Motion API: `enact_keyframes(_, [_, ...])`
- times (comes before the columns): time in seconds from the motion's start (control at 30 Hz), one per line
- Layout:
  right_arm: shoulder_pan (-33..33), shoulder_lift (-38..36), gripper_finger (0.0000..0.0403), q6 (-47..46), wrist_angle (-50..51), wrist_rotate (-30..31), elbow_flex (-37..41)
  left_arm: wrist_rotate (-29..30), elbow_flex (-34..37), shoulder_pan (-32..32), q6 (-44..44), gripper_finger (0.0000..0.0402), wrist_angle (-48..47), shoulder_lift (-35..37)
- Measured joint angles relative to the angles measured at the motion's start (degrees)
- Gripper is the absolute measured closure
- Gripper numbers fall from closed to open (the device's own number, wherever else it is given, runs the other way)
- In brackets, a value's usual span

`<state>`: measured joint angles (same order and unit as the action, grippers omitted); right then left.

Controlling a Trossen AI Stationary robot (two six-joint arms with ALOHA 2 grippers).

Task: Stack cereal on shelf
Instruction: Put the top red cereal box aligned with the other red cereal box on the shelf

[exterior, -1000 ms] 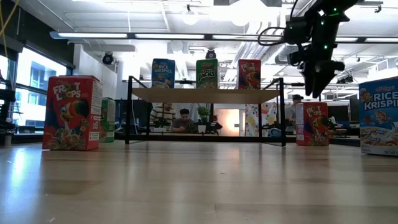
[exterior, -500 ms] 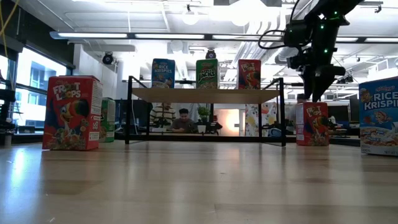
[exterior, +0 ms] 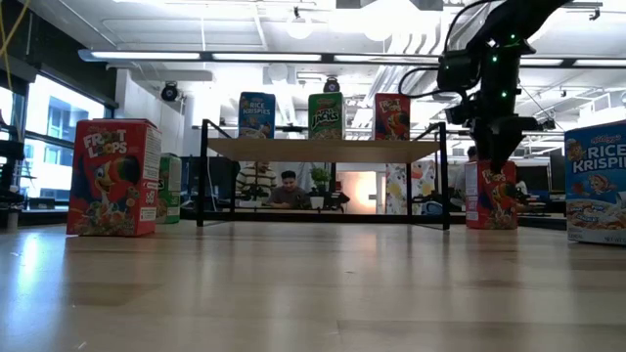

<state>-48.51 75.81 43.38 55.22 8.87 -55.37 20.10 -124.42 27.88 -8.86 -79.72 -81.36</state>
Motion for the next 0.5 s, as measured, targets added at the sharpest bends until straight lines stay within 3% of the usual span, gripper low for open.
enact_keyframes(0.5, [0.07, -0.5, 0.0251, -3.4, 0.67, 1.68, 0.0, 0.0, 0.0, 0.0, 0.02, 0.0167, 0.0, 0.0])
